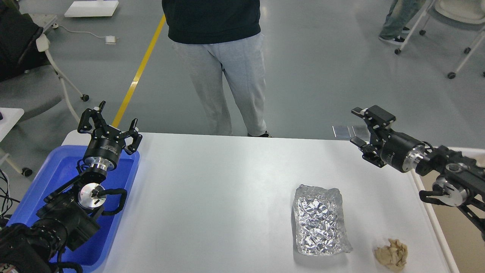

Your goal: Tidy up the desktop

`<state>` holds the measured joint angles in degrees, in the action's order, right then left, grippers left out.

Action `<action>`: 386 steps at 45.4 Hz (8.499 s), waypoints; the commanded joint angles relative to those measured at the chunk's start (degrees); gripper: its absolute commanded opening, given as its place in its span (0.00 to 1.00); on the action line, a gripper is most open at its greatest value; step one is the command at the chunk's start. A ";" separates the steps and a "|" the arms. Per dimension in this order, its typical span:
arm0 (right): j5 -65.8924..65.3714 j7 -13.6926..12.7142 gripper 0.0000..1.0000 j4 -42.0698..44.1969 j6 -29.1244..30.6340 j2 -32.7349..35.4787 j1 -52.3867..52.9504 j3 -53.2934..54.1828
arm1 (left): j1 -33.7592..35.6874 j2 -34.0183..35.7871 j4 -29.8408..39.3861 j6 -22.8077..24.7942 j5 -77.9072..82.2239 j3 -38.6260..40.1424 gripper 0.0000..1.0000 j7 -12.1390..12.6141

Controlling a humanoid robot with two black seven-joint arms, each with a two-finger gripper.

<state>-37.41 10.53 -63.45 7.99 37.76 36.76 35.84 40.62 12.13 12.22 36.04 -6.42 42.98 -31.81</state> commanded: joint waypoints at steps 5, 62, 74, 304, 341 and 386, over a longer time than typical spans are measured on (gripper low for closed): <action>-32.81 -0.42 1.00 -7.13 -9.57 3.47 2.35 -14.29 | -0.02 0.00 0.00 -0.01 0.00 0.00 1.00 -0.01; -47.58 -0.25 0.82 9.22 -28.65 -6.47 -1.34 -40.59 | -0.02 0.00 0.00 -0.01 0.00 0.00 1.00 -0.01; -47.14 -0.34 0.00 8.87 -28.30 -6.55 -2.30 -40.67 | -0.02 0.00 0.00 -0.01 0.00 0.00 1.00 -0.01; 40.66 1.60 1.00 65.12 -16.43 -12.62 -2.66 -31.45 | -0.02 0.00 0.00 -0.01 0.00 -0.09 1.00 -0.01; 39.35 1.51 1.00 65.99 -16.78 -13.15 12.17 -34.95 | -0.02 0.00 0.00 -0.09 0.00 -0.09 1.00 -0.10; 41.98 1.60 1.00 51.69 -1.84 -6.30 17.03 -16.86 | -0.02 0.00 0.00 -0.01 -0.08 -0.09 1.00 -0.10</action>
<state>3.82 12.06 0.64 2.07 29.92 53.99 11.41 40.61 12.13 12.22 36.03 -6.42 42.89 -31.83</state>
